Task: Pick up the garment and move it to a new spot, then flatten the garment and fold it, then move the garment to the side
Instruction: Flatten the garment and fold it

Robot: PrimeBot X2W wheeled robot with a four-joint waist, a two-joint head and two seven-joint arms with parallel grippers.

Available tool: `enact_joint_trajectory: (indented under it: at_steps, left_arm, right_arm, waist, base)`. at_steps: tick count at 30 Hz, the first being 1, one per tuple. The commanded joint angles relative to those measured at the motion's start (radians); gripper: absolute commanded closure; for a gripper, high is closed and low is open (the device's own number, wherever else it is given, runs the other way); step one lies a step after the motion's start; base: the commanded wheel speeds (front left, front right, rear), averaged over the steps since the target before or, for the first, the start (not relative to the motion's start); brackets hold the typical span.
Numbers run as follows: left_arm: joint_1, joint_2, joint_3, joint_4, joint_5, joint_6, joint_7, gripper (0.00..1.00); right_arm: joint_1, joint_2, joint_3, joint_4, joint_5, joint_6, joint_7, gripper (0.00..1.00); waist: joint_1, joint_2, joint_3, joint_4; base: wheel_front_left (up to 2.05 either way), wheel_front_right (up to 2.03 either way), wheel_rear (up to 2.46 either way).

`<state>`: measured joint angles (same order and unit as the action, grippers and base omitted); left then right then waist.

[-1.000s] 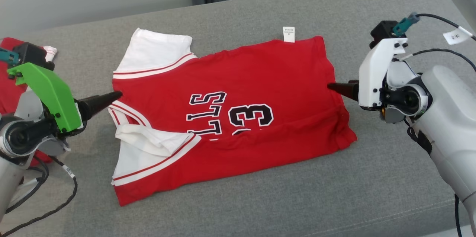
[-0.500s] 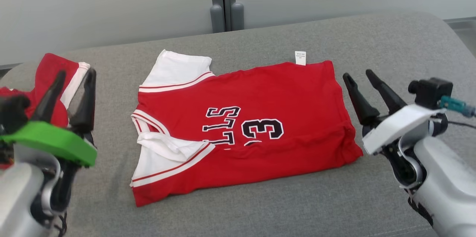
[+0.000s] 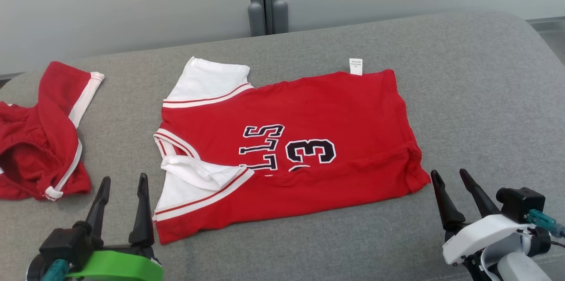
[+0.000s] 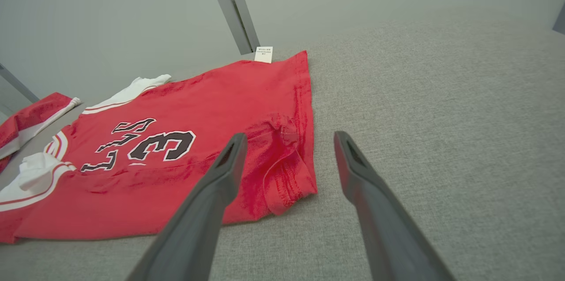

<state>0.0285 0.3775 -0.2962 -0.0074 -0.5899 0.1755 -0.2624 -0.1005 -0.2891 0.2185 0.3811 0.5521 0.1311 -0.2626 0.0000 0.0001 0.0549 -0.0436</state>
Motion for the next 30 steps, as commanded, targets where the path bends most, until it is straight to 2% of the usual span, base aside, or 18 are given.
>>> enact_joint_trajectory:
  at_steps: [1, 4, 11, 21, 27, 28, 29, 30]
  left_arm:
    - [0.017, -0.008, 0.008, 0.026, 0.020, -0.022, -0.003, 0.00]
    - [0.008, -0.013, -0.019, 0.130, 0.016, -0.064, 0.012, 0.00]
    - [-0.065, -0.037, -0.062, 0.318, -0.030, -0.106, 0.141, 0.00]
    - [-0.155, -0.073, -0.120, 0.493, -0.072, -0.160, 0.289, 0.00]
    - [-0.218, -0.098, -0.142, 0.580, -0.091, -0.191, 0.343, 0.00]
    - [-0.227, -0.100, -0.143, 0.591, -0.091, -0.191, 0.344, 0.09]
    - [-0.233, -0.103, -0.143, 0.598, -0.093, -0.194, 0.344, 0.46]
    - [-0.238, -0.105, -0.144, 0.605, -0.095, -0.195, 0.346, 0.56]
  right_arm:
    - [-0.001, 0.014, -0.001, 0.021, -0.009, -0.001, -0.002, 0.00]
    - [-0.045, 0.026, 0.015, 0.087, -0.029, -0.001, 0.007, 0.00]
    - [-0.163, 0.049, 0.064, 0.289, -0.073, -0.001, 0.094, 0.00]
    - [-0.271, 0.071, 0.059, 0.490, -0.150, -0.001, 0.118, 0.00]
    - [-0.325, 0.071, 0.107, 0.570, -0.212, -0.001, 0.148, 0.00]
    - [-0.334, 0.069, 0.115, 0.581, -0.223, -0.001, 0.147, 0.00]
    - [-0.342, 0.065, 0.122, 0.591, -0.233, -0.001, 0.145, 0.00]
    - [-0.349, 0.062, 0.127, 0.603, -0.239, -0.001, 0.146, 0.00]
  waist:
    - [0.0000, -0.0001, 0.008, 0.000]
    - [0.0000, -0.0001, 0.018, -0.001]
    - [0.0000, -0.0001, 0.013, -0.001]
    - [0.0000, -0.0001, 0.004, 0.015]
    - [0.0000, -0.0001, 0.022, 0.015]
    - [0.0000, -0.0001, 0.026, 0.015]
    - [0.0000, -0.0001, 0.029, 0.014]
    - [0.0000, -0.0001, 0.031, 0.014]
  base:
    - [0.00, 0.00, 0.00]
    - [0.00, 0.00, 0.00]
    - [0.00, 0.00, 0.00]
    - [0.00, 0.00, 0.00]
    - [0.00, 0.00, 0.00]
    - [0.00, 0.00, 0.00]
    - [0.00, 0.00, 0.00]
    - [0.00, 0.00, 0.00]
